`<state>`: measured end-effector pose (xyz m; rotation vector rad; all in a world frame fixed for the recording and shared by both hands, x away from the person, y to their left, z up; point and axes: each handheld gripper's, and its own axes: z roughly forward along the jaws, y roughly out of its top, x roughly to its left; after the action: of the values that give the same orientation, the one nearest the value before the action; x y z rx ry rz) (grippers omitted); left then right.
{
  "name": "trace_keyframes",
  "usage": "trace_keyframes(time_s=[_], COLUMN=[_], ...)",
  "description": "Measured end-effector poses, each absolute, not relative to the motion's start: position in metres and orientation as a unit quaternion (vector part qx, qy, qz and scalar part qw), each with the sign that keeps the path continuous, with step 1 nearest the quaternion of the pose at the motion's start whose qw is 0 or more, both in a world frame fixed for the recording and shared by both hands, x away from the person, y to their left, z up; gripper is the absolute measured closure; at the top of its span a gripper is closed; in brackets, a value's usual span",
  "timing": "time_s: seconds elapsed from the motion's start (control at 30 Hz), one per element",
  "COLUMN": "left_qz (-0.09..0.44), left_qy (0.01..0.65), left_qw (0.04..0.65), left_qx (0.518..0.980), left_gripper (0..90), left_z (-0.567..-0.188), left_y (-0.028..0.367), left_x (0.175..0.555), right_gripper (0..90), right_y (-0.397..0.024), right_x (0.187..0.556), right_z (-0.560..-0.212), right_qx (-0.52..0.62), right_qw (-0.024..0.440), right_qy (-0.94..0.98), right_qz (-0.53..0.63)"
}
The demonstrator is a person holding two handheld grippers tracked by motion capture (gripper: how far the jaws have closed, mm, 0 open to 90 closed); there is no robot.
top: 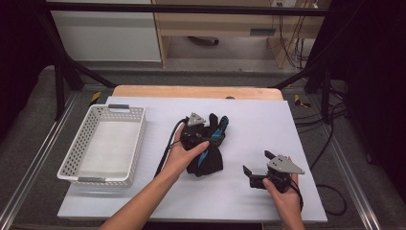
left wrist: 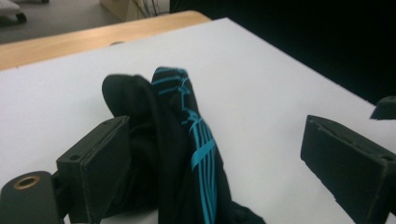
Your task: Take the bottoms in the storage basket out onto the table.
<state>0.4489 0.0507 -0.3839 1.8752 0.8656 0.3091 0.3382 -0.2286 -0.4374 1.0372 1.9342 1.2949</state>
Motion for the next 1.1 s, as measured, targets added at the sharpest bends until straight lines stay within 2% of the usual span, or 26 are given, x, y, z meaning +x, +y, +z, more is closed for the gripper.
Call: trace_keyframes(time_s=[0.27, 0.67, 1.1], left_qz=[0.161, 0.177, 0.187], left_qy=[0.338, 0.333, 0.337], left_qw=[0.502, 0.504, 0.497], left_qx=[0.780, 0.777, 0.777], left_gripper=[9.2, 7.7, 7.1], left_z=[-0.365, -0.330, -0.317], left_y=[0.063, 0.108, 0.142], left_x=[0.437, 0.422, 0.405], right_gripper=[4.1, 4.2, 3.9], right_y=[-0.226, -0.228, -0.231], right_x=[0.338, 0.338, 0.337], right_z=[-0.438, -0.437, -0.436], right_qx=[0.388, 0.394, 0.400], right_qw=[0.291, 0.291, 0.295], right_qy=[0.730, 0.728, 0.719], right_qz=[0.482, 0.480, 0.485])
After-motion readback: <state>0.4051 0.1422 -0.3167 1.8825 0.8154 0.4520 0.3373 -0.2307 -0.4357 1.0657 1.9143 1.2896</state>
